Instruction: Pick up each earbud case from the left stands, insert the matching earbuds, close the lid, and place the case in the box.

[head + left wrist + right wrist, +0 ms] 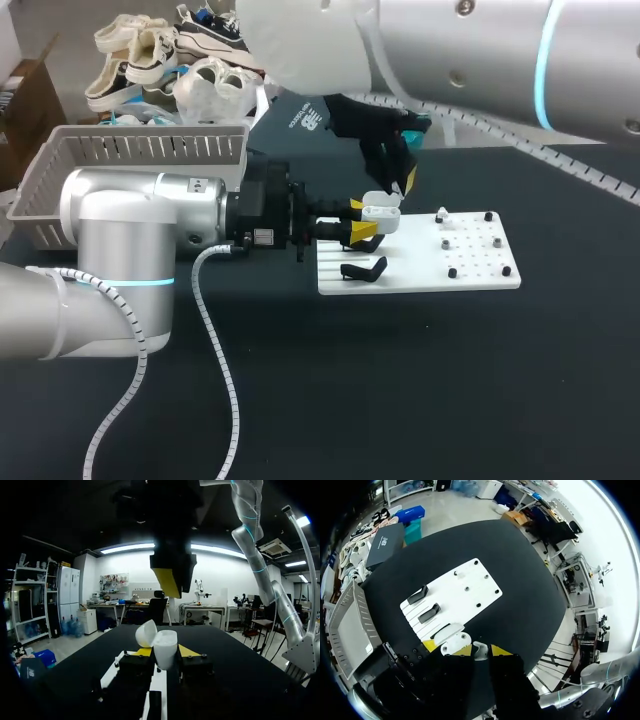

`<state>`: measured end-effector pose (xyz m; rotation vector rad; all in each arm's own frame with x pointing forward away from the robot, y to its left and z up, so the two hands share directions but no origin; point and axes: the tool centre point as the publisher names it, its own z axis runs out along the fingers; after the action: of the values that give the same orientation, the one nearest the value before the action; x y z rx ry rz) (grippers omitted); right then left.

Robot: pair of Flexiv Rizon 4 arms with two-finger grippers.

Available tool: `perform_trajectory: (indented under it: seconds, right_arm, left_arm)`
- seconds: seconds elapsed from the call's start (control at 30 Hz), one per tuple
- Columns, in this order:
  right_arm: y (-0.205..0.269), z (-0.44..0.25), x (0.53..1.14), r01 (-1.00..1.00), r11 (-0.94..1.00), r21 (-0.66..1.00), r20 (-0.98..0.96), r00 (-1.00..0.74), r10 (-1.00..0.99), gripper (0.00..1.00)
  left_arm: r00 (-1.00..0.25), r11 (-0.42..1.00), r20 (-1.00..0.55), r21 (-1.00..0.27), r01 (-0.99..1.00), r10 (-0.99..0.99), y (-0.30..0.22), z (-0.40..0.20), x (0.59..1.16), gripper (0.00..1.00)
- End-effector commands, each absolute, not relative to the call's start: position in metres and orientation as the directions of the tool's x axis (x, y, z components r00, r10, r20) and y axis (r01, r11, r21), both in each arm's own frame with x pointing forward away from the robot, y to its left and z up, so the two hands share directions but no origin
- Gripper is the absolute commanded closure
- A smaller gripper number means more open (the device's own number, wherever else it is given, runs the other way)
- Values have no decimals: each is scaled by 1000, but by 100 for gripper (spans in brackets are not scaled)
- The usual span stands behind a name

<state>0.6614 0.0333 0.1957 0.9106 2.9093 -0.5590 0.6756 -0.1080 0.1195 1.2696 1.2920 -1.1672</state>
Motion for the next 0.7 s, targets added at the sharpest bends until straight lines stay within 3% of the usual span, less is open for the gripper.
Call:
perform_trajectory:
  seconds: [0.03,0.7]
  right_arm:
    - [34,193,660,560,764,-321,-155,-826,541,100]
    - [38,178,660,556,778,-293,-144,-830,539,100]
  left_arm:
    - [-12,8,-995,-11,1000,94,-109,119,676,100]
    - [-12,8,-995,-11,1000,94,-109,119,676,100]
